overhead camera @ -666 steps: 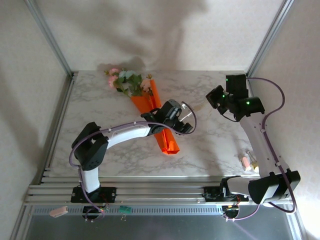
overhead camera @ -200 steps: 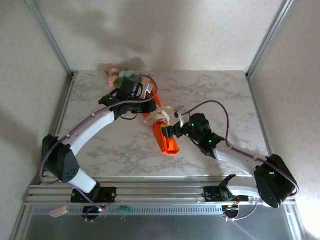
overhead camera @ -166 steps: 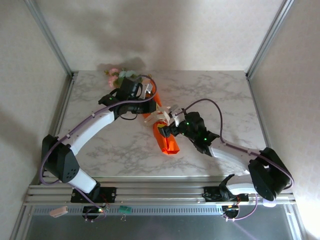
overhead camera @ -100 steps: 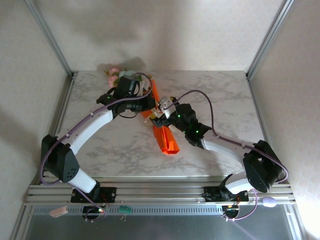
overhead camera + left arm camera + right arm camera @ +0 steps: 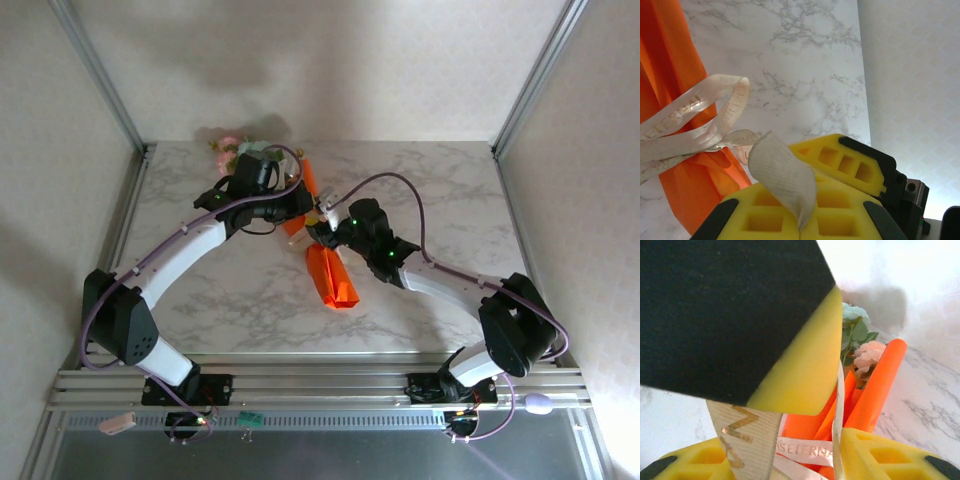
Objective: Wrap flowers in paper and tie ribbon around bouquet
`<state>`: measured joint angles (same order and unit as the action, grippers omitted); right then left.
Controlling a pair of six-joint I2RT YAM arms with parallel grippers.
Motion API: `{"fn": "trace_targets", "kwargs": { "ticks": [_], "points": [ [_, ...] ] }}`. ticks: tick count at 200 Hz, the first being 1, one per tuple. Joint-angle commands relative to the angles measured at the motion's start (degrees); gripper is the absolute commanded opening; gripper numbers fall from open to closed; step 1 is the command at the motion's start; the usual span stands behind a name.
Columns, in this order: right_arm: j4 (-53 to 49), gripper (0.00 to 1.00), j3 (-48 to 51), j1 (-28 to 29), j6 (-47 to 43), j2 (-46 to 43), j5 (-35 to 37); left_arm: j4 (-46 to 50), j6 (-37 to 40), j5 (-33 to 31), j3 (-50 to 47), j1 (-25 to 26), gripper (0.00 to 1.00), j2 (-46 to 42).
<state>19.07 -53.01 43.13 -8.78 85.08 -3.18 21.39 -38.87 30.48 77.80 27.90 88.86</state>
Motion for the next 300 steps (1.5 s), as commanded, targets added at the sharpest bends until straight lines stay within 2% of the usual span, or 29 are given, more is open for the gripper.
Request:
{"fn": "trace_targets", "kwargs": {
  "ticks": [1, 32, 47, 53, 70, 77, 89, 95, 106, 119, 139, 161, 174, 203, 231, 246, 256, 265, 300],
  "points": [
    [-0.81, 0.4, -2.68, -1.85, 3.12, -0.15, -4.43, -1.88, -0.5, 0.75, -0.54, -0.57, 0.0, -2.08],
    [-2.04, 0.28, -3.32, -2.62, 4.2, -0.39, -5.71, -2.29, -0.65, 0.46, -1.11, -0.52, 0.0, -1.94],
    [-3.34, 0.12, -3.66, -2.7, 4.03, -0.58, -6.49, -3.06, -1.55, 0.5, -1.25, -0.54, 0.0, -1.8],
    [-3.87, 0.0, -3.75, -2.7, 4.03, -0.61, -6.89, -3.5, -2.28, 0.41, -1.33, -0.57, 0.05, -1.83],
    [-5.45, 0.0, -4.35, -2.88, 5.08, -0.45, -6.75, -5.75, -5.92, -0.03, -1.88, -0.57, 0.19, -2.16],
    [-5.94, 0.0, -4.55, -3.05, 5.93, -0.44, -6.39, -6.25, -8.43, -1.35, -2.25, -0.52, 0.29, -2.85],
    [-6.47, 0.0, -4.6, -3.55, 7.48, -0.49, -5.86, -5.04, -14.65, -7.68, -3.29, -0.77, 0.49, -5.04],
    [-6.67, 0.0, -4.49, -3.71, 8.15, -0.6, -5.51, -4.38, -19.09, -11.26, -4.68, -1.11, 0.54, -6.52],
    [-6.74, 0.0, -3.84, -4.02, 9.04, -0.87, -5.11, -4.58, -27.45, -14.71, -8.11, -1.67, 0.53, -9.49],
    [-6.89, 0.0, -2.81, -4.34, 10.01, -1.36, -4.24, -6.18, -39.05, -17.86, -13.63, -1.71, 0.47, -12.92],
    [-6.99, 0.0, -1.13, -4.94, 11.58, -2.34, -3.47, -10.53, -55.1, -17.16, -21.18, -1.46, 0.41, -14.35],
    [-7.52, 0.0, -0.25, -5.21, 12.77, -3.7, -3.14, -13.77, -70.27, -14.39, -24.63, -0.17, 0.36, -10.7],
    [-8.74, 0.0, -0.6, -5.25, 12.69, -3.94, -2.93, -18.85, -76.73, -14.39, -25.45, 0.84, 0.36, -8.39],
    [-9.55, 0.0, -0.53, -5.37, 11.98, -4.34, -2.85, -29.08, -90.59, -15.99, -26.91, 2.29, 0.47, -3.72],
    [-10.09, 0.0, -0.36, -5.38, 11.68, -4.7, -2.86, -35.34, -96.18, -13.04, -24.74, 2.55, 0.52, 2.51],
    [-10.03, 0.0, -0.34, -5.42, 11.7, -4.75, -2.86, -28.02, -95.8, -12.03, -21.61, 2.85, 0.55, 3.31],
    [-9.83, 0.0, -0.34, -5.43, 11.79, -4.78, -2.93, -23.22, -95.79, -13.38, -20.45, 3.24, 0.61, 2.7],
    [-9.67, 0.0, -0.42, -5.37, 11.85, -4.82, -3.01, -23.49, -97.06, -14.59, -21.01, 3.8, 0.67, 2.3],
    [-9.75, 0.0, -0.25, -5.43, 11.76, -5.15, -3.36, -28.77, -101.2, -16.73, -22.05, 5.13, 0.68, 3.88]
  ]
}}
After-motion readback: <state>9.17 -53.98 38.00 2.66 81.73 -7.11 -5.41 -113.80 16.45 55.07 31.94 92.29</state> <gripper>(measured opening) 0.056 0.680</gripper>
